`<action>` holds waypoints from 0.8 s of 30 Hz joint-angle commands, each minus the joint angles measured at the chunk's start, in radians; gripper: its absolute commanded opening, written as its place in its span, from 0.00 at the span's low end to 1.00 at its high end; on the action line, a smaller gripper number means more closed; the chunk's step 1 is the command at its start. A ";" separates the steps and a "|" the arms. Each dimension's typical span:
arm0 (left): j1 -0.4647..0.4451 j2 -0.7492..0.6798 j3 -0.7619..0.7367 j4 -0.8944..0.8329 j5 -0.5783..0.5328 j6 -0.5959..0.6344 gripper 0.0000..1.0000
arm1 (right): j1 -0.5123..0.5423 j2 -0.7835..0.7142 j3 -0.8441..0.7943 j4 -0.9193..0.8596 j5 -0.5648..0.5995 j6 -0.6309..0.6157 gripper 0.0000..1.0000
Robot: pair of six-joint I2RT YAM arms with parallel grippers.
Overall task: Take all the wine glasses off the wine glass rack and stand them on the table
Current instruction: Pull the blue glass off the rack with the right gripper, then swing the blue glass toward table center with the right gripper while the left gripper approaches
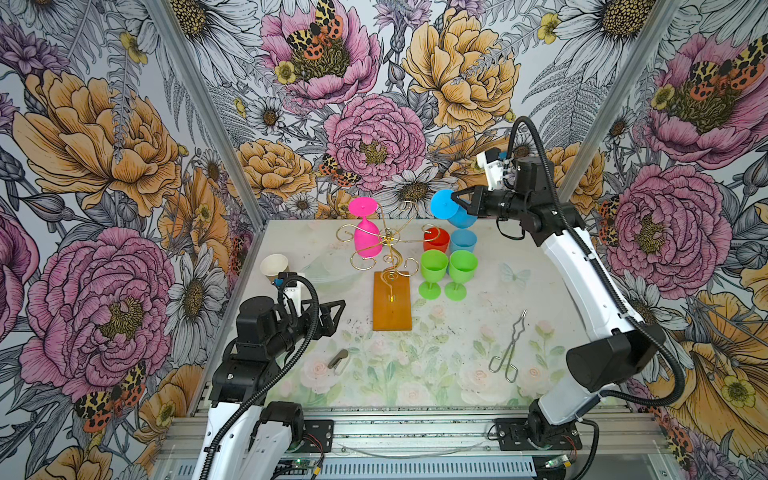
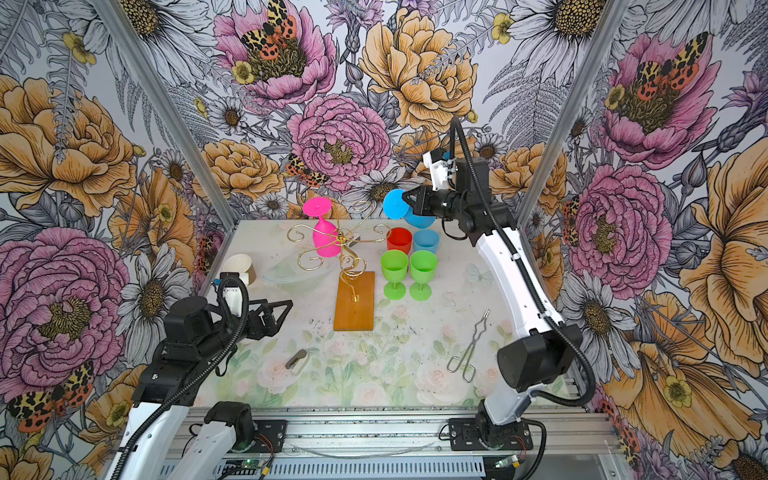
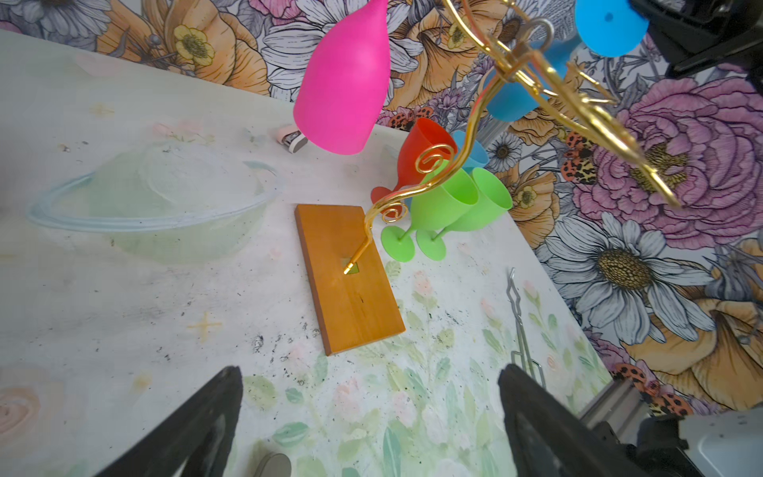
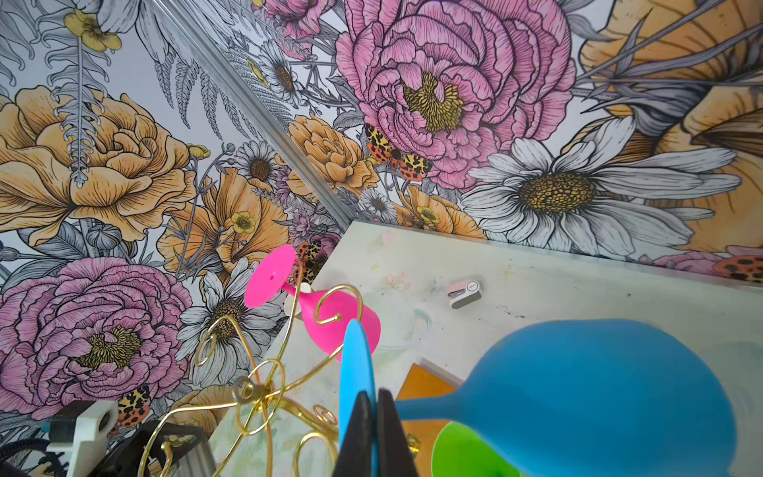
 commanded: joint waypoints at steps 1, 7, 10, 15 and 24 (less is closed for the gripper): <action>-0.019 -0.002 0.034 0.050 0.164 -0.045 0.96 | 0.008 -0.137 -0.092 0.026 0.062 -0.050 0.00; -0.170 -0.011 0.025 0.210 0.190 -0.176 0.94 | 0.039 -0.324 -0.299 0.025 -0.014 -0.027 0.00; -0.283 -0.009 0.014 0.308 0.106 -0.257 0.92 | 0.160 -0.431 -0.423 0.027 -0.051 -0.114 0.00; -0.455 0.045 0.020 0.359 0.018 -0.297 0.84 | 0.269 -0.505 -0.528 0.028 -0.093 -0.056 0.00; -0.595 0.160 -0.063 0.643 0.021 -0.406 0.68 | 0.401 -0.521 -0.592 0.048 -0.099 -0.021 0.00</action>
